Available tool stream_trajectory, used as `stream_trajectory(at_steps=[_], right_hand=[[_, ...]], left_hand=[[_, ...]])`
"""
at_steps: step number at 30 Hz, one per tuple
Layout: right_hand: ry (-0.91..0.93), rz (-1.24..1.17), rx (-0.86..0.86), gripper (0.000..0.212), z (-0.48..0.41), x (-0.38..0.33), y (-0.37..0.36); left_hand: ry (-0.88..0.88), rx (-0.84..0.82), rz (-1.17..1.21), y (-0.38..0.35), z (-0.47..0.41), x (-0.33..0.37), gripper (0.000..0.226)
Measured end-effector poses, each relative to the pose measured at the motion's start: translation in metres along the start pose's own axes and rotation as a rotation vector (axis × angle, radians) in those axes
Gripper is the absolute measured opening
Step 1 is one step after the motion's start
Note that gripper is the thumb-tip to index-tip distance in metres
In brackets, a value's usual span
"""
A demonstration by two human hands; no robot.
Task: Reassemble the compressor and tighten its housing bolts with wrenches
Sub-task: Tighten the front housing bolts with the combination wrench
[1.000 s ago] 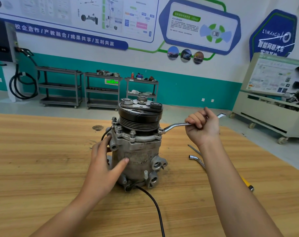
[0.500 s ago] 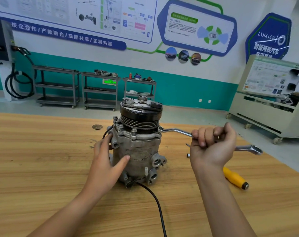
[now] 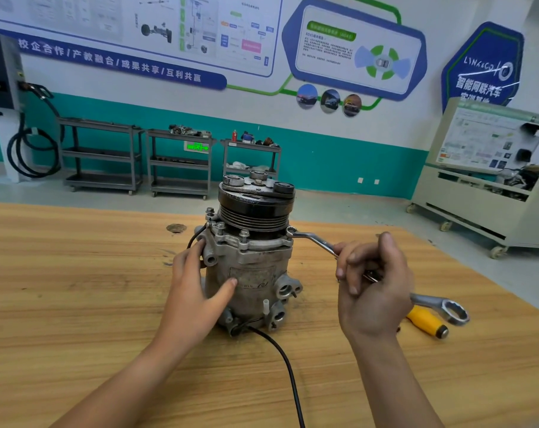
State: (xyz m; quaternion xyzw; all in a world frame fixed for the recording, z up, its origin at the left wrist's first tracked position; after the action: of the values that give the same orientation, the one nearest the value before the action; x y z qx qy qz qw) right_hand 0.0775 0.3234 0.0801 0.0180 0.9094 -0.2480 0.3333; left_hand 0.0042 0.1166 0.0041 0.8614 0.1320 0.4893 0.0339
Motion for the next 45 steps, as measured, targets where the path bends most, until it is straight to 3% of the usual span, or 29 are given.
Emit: stream_trajectory(at_steps=[12,14,17,22,37,45], right_hand=[[-0.056,-0.034,0.116,0.051,0.002,-0.002,-0.008],[-0.155,-0.102,0.156,0.057,-0.021,0.000,-0.003],[-0.383,-0.213,0.219,0.048,-0.060,0.015,0.004],[-0.609,-0.291,0.083,0.040,-0.091,0.044,-0.003],[-0.754,-0.583,-0.109,0.044,-0.106,0.080,-0.033],[-0.810,-0.635,0.060,0.042,-0.092,0.093,-0.008]], left_hand=[[-0.006,0.002,-0.021,0.001,0.000,0.000,0.075],[-0.001,-0.002,-0.019,0.001,0.000,0.001,0.076],[-0.002,-0.001,-0.027,0.001,0.000,0.001,0.076],[0.011,-0.003,-0.021,0.001,0.000,0.000,0.076],[0.037,-0.006,-0.022,0.001,0.000,0.000,0.077],[0.016,-0.004,-0.023,0.000,0.001,0.000,0.076]])
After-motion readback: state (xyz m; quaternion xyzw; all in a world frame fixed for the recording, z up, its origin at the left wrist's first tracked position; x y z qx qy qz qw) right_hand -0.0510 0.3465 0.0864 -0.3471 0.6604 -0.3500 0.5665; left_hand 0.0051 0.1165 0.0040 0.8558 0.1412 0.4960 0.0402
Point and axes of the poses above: each hand's wrist, its own z-axis away from the middle knuckle, its own y-axis out of the back of the hand, x = y × z, the point moved 6 cm from there along -z, towards the middle knuckle, and after that the axes turned 8 degrees about z, right-handed, at the moved point
